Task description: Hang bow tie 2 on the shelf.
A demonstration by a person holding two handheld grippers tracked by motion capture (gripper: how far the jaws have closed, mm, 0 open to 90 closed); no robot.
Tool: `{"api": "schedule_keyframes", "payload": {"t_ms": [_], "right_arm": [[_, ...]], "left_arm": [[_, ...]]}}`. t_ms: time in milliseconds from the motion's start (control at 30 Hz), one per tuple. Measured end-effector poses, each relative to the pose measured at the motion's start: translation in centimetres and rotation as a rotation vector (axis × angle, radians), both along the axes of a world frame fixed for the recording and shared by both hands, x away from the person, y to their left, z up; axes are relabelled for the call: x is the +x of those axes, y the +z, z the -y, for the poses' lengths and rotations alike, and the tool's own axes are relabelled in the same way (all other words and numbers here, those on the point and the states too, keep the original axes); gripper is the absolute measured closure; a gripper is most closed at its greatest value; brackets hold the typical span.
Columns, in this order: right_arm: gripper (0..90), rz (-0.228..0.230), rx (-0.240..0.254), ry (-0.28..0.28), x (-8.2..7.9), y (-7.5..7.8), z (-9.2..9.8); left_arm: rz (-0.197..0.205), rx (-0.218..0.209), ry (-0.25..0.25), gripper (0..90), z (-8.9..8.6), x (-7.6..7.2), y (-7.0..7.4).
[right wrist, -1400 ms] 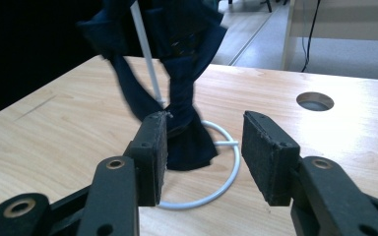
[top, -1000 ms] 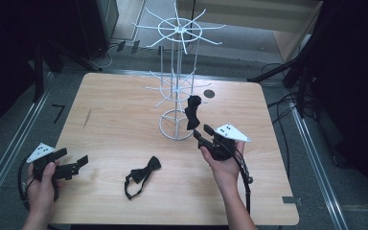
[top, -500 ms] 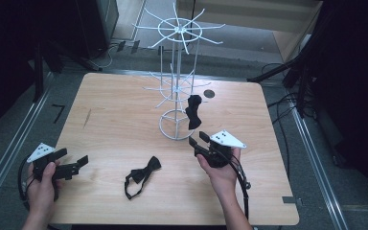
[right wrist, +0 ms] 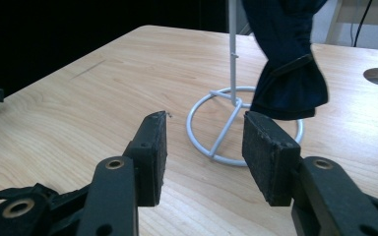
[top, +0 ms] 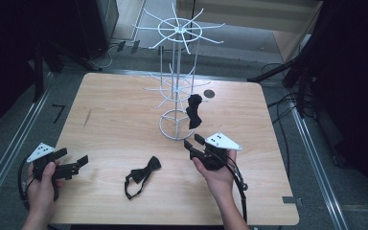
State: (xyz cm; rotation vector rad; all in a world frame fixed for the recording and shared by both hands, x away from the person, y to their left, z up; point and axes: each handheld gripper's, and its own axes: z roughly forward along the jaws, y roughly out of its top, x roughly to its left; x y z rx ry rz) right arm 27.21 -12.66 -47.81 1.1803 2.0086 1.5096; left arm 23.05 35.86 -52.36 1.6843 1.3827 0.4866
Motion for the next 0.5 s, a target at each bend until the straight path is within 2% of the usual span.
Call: {"api": "schedule_keyframes", "payload": {"t_ms": [500], "right_arm": [[53.8, -0.023, -0.016, 0.055, -0.6, -0.8, -1.7]], "left_arm": [[0.001, -0.002, 0.000, 1.6, 0.0, 0.0, 0.0]]}}
